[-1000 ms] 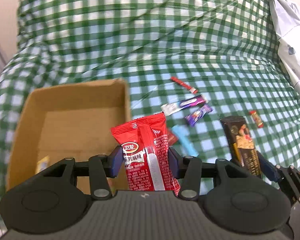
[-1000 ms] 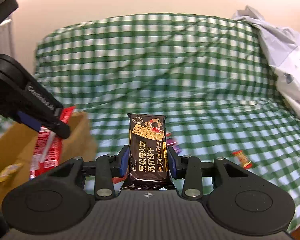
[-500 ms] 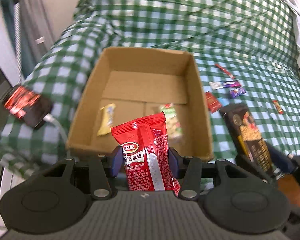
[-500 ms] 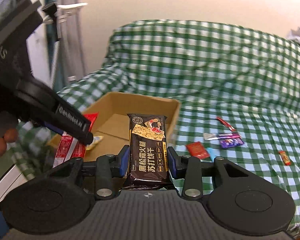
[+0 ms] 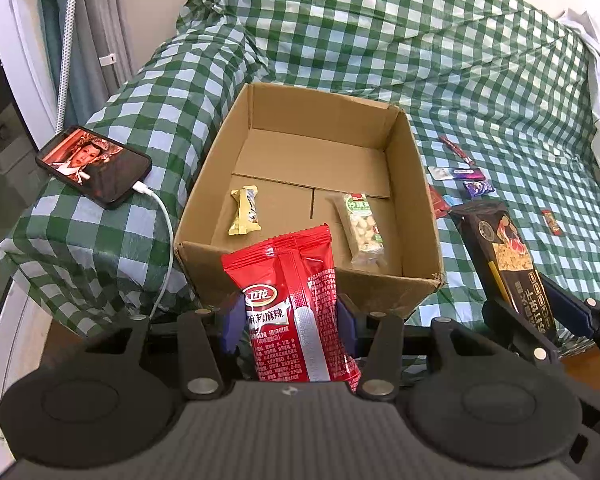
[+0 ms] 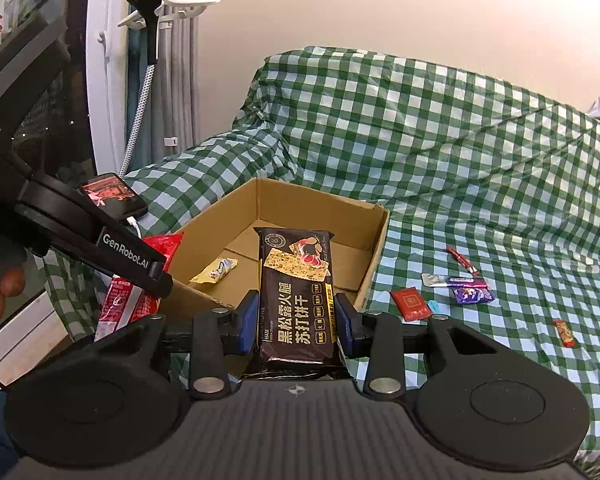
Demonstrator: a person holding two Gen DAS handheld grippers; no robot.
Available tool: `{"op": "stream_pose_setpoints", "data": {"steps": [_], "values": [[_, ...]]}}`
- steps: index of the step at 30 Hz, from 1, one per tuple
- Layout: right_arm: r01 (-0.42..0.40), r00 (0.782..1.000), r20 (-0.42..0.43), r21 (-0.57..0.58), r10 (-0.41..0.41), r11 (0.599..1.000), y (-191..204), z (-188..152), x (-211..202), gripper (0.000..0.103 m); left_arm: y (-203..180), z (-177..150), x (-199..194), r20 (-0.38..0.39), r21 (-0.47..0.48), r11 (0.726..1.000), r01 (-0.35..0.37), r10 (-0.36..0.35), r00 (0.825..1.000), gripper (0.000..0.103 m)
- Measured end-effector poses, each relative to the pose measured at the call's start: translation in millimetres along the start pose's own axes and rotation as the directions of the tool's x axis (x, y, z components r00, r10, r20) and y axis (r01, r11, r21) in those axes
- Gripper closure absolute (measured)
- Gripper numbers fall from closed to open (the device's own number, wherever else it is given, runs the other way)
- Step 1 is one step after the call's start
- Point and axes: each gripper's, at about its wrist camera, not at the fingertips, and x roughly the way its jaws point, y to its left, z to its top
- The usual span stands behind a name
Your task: Organize snacks
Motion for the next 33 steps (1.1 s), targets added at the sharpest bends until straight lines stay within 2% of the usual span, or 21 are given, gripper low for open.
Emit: {"op": "stream_pose_setpoints", "data": {"steps": [12,33], "values": [[0.002,1.0,0.006,-0.016,-0.002,1.0,6.8,-0.6,-6.0,0.062,5.7,-3.9,-8.6,0.02,-0.027,1.0,0.003,-0.002,1.0,0.05],[-0.005,1.0,-0.007,-0.009,0.005,1.0,10.2,-6.2,-0.3,0.062,7.8,-0.3,-4.1,0.011,-0.036,0.999,-0.006,0.006,1.0,0.05]]}}
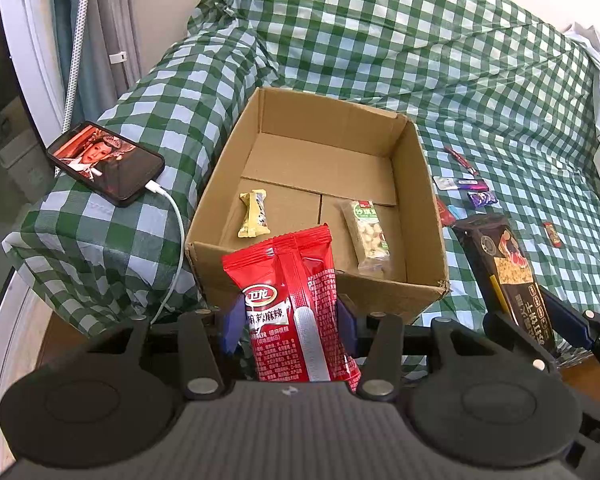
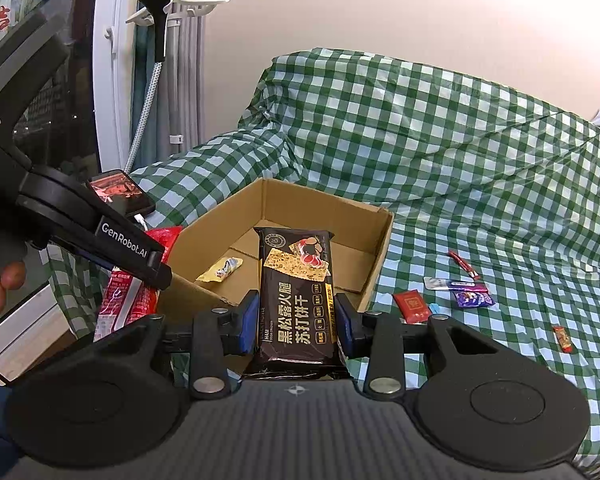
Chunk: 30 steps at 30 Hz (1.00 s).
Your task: Organize snacks
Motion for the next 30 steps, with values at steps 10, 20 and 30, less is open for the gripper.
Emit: {"op": "stream_pose_setpoints", "data": {"steps": [10,20,30], "values": [[0.004,0.999,-0.036,0.003,-0.004,1.0,-5.4,1.1,12.4,0.062,6.4,8.2,15.4,-0.019,-0.014,1.0,0.0,0.0,1.0,0.05],[0.005,0.998,-0.059,-0.02,-0.006,1.0,-5.3,7.5,30.5,0.062,11.4,27.1,27.8,-0.01,-0.032,0.999,0.001,-0.001,1.0,0.05],[-0.005,0.998,-0.069,-0.024,0.003,1.0,-9.5,18.2,54.4,0.062,14.8,53.5,42.8,-0.005,-0.05,0.999,0.012,-0.012,1.0,0.05]]}}
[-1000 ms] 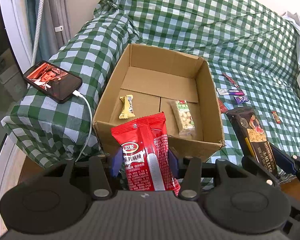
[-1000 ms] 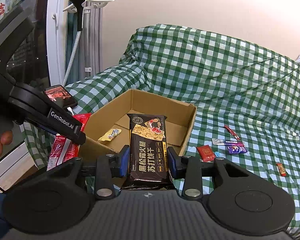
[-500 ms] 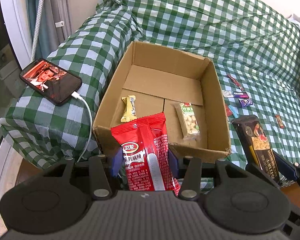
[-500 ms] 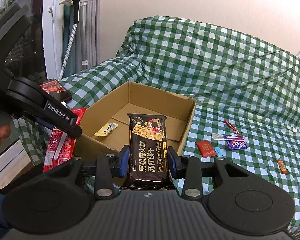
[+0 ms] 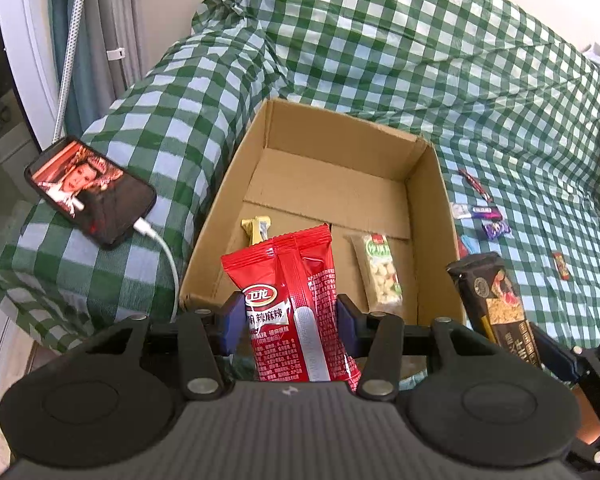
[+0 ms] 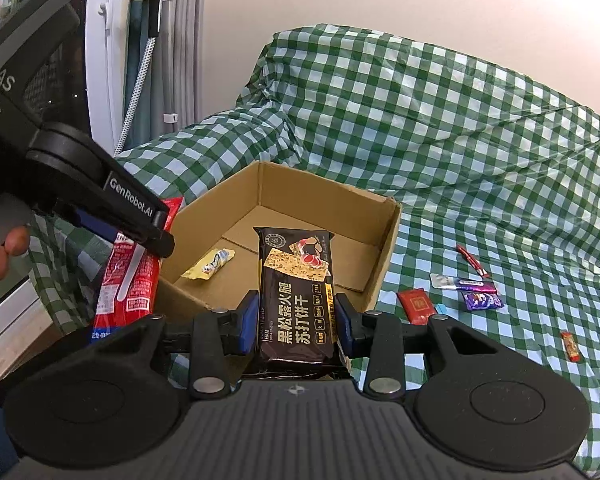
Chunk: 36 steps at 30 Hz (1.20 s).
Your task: Organize snacks
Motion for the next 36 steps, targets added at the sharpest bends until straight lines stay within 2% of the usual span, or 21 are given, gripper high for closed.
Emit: {"op": "stream_pose_setpoints", "data": {"steps": [12,21,26,36], "values": [[-0.008,1.0,-0.02,0.018,0.008,1.0,-9.9,18.7,49.6,0.062,1.7,42.7,31.0,0.003,-0.006,1.0,-0.013,0.013,1.0,0.05],[-0.014,0.998,-0.053,0.052,0.017,0.999,-19.0,28.6,99.0,0.062,-4.9,75.3,69.9,-0.005,0.039,0.999,-0.029,0.029,1.0,0.05],[-0.025,0.998,-0.056,0.079,0.029,0.997,-23.5,34.3,121.0,0.062,-11.8,81.4,95.3,-0.027,0.076,0.996,-0.039,0.041,0.999,0.05],[-0.028,0.994,-0.103,0.08,0.036,0.996,-26.2,36.6,157.9,0.062,-8.7,77.5,143.2,-0.107,0.089,0.994,-0.059,0.069,0.992,0.049]]}}
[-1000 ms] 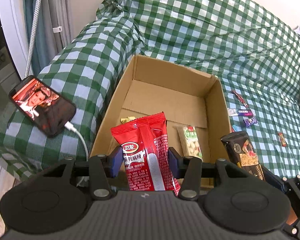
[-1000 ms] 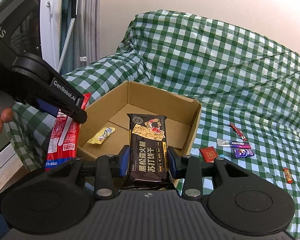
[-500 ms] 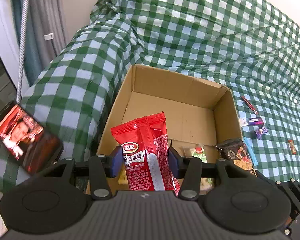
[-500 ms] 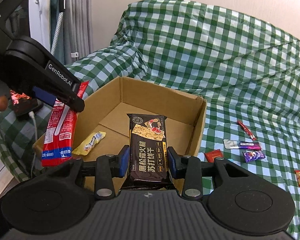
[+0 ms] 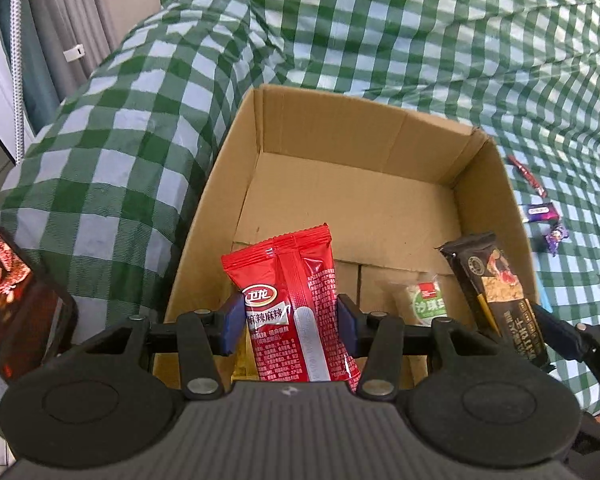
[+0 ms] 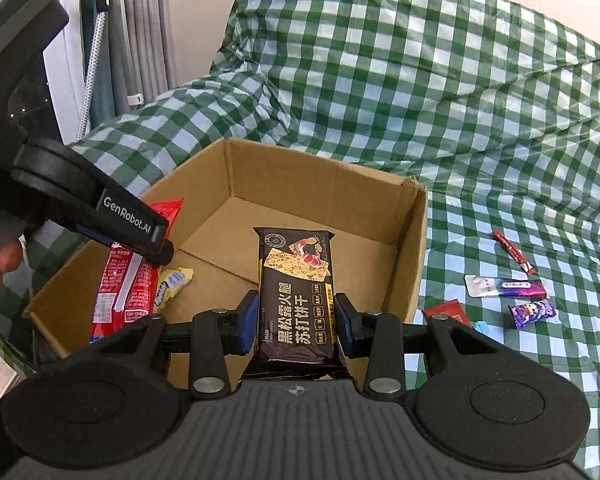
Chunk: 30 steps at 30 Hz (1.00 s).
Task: Organize snacks
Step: 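Open both tools to drop the red packet and biscuit pack into the box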
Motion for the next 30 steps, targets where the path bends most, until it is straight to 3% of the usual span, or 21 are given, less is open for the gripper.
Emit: {"op": "stream_pose_setpoints", "data": {"steps": [9,10,11,12,13,14,19,24,30], "values": [[-0.002,1.0,-0.03,-0.009,0.001,1.0,-0.8,-3.1,19.3,0.062,-2.8,4.4,22.4,-0.021,0.029,0.999,-0.032,0.033,0.999,0.047],[0.002,1.0,-0.028,-0.014,-0.002,1.0,-1.0,-3.3,20.5,0.061,-3.0,5.2,21.7,-0.011,0.035,0.998,-0.043,0.044,0.999,0.038],[0.011,1.0,-0.02,-0.018,-0.012,1.0,-1.1,-2.3,21.6,0.055,-4.4,5.4,20.2,-0.001,0.046,0.998,-0.049,0.049,0.999,0.013],[0.022,1.0,-0.013,-0.019,-0.023,1.0,-1.4,-1.4,21.3,0.035,-5.6,5.7,17.8,0.008,0.055,0.997,-0.049,0.049,0.999,0.003],[0.034,0.999,0.002,-0.015,-0.034,0.999,-2.0,0.0,19.7,0.025,-6.6,5.4,13.7,0.027,0.061,0.997,-0.045,0.044,0.999,0.0],[0.034,0.999,0.018,-0.013,-0.034,0.999,-3.3,1.1,17.2,0.016,-8.0,4.5,9.7,0.045,0.069,0.996,-0.047,0.044,0.998,0.0],[0.027,1.0,0.006,0.005,-0.027,1.0,-5.9,1.3,0.0,0.011,-12.5,-8.4,-3.0,0.036,0.121,0.989,-0.08,0.076,0.996,0.0],[0.003,0.999,-0.047,0.048,0.0,0.999,-2.7,-18.8,-34.3,0.006,-12.7,-42.6,-33.5,0.038,0.124,0.988,-0.092,0.088,0.995,0.0],[0.006,0.999,-0.042,0.035,-0.005,0.999,12.2,-40.6,-78.1,0.001,-13.2,-86.5,-74.6,0.045,0.144,0.986,-0.085,0.079,0.996,0.0]]}}
